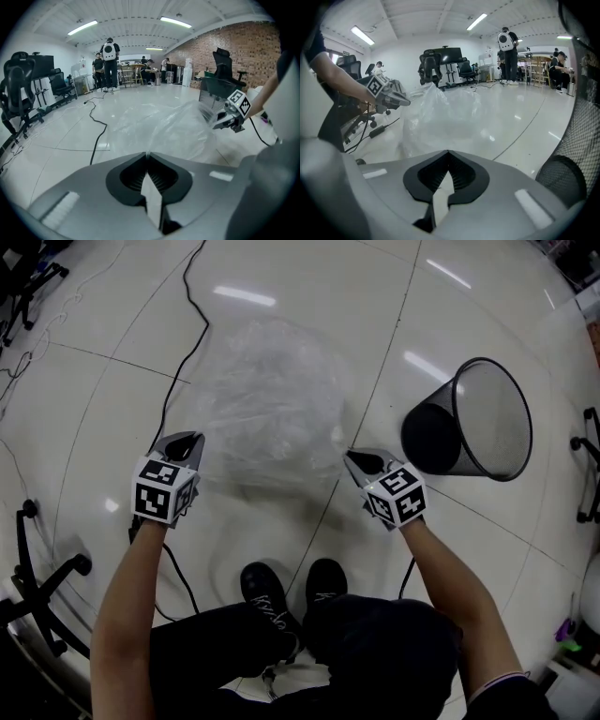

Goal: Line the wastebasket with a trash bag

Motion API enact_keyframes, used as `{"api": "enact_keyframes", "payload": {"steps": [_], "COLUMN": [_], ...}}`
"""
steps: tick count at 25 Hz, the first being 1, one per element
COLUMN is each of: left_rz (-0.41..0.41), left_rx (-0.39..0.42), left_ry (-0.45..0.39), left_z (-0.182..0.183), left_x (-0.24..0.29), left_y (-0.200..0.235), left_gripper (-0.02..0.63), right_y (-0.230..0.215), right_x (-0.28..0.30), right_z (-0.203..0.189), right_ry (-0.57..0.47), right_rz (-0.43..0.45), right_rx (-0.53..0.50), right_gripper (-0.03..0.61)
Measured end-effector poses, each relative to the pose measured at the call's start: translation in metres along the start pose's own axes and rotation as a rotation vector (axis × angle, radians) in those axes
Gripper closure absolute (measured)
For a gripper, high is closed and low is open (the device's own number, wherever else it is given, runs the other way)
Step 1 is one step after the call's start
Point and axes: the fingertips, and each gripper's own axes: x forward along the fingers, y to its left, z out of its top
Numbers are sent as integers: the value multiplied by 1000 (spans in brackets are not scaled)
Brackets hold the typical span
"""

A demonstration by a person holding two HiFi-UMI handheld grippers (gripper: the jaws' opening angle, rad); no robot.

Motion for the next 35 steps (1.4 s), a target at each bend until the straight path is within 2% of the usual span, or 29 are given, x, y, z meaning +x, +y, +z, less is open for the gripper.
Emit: {"api": "enact_keyframes", "payload": {"steps": [5,9,14,20,27,35], "left_rz": [11,18,15,-13,-80,-125], "left_rx": [43,90,107,130,176,225], "left_ry": [-12,-50,-125,-232,-373,-544], "left_z": [25,63,113,173,245,334], "left_x": [-22,-56,-106,-160,-217,-270], "left_y": [9,21,20,-2,-52,-102], "left_gripper": [603,603,603,603,603,603], "right_y": [6,10,17,18,19,-4], "right_x": [-30,-64,-117,-183,-260,-393], "right_z": [48,97,147,196,234,262], "right_ry": [-102,-196,-282,-369,-463,-549], "right_rz": [-11,-46,-92,-164,-263,-463], "right_rx": [-36,-66,-100,-128,-152,-177], "right_gripper": [577,577,577,577,577,577]}}
